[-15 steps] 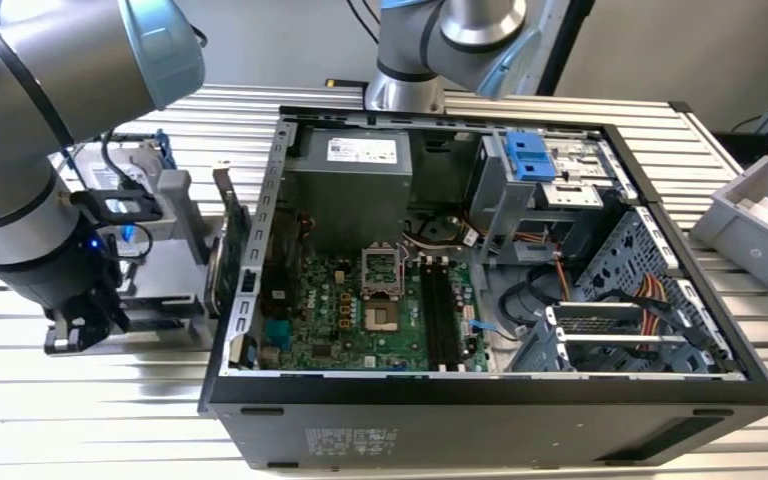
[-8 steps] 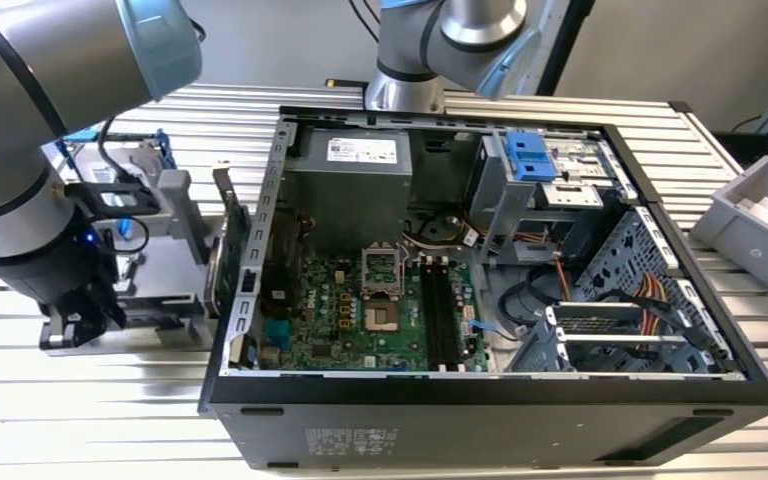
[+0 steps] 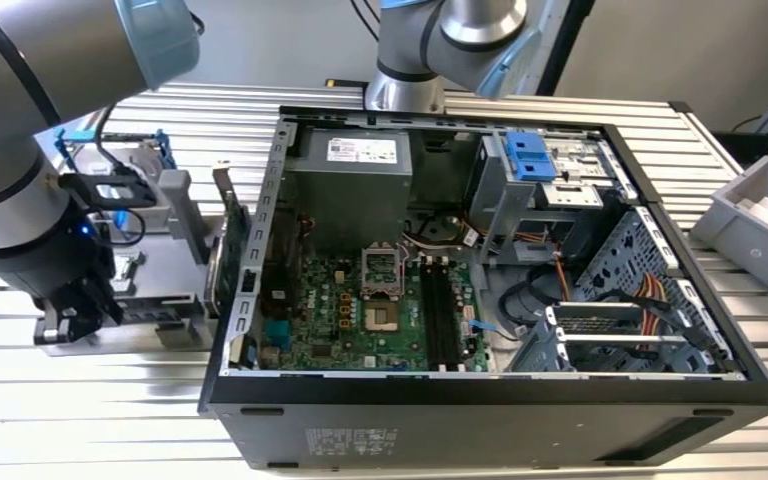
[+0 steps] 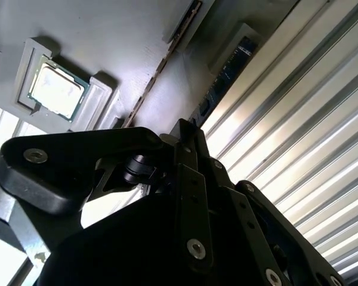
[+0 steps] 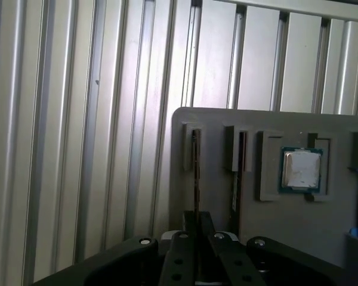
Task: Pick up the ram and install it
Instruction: 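Pick up the ram and move it above insertion slot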
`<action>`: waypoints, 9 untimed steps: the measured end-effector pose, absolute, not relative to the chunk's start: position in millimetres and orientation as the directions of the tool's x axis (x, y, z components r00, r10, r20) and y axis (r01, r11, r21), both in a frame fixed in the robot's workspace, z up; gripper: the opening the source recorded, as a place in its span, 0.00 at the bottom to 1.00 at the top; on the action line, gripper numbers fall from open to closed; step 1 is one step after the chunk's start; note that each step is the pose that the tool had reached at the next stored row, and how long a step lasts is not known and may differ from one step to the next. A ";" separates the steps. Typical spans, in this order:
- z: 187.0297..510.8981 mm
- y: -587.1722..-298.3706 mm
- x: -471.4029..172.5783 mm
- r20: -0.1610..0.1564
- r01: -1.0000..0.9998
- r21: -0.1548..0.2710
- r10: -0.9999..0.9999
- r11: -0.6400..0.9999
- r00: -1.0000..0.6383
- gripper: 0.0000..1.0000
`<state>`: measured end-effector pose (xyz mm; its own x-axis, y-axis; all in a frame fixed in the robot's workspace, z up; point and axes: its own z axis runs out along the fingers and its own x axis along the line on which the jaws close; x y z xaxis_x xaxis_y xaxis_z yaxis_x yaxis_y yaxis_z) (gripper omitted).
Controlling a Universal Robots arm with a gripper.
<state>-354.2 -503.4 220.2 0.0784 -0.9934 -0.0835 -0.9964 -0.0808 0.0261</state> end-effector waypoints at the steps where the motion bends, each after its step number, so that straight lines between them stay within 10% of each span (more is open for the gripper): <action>1: 220.8 -503.4 -354.2 -0.083 -0.996 0.026 -0.993 -0.081 0.078 0.00; 9: 227.9 -503.5 -354.2 -0.084 -0.996 0.026 -0.993 -0.081 0.078 0.00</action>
<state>-354.2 -503.5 227.9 0.0785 -0.9933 -0.0843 -0.9964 -0.0809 0.0261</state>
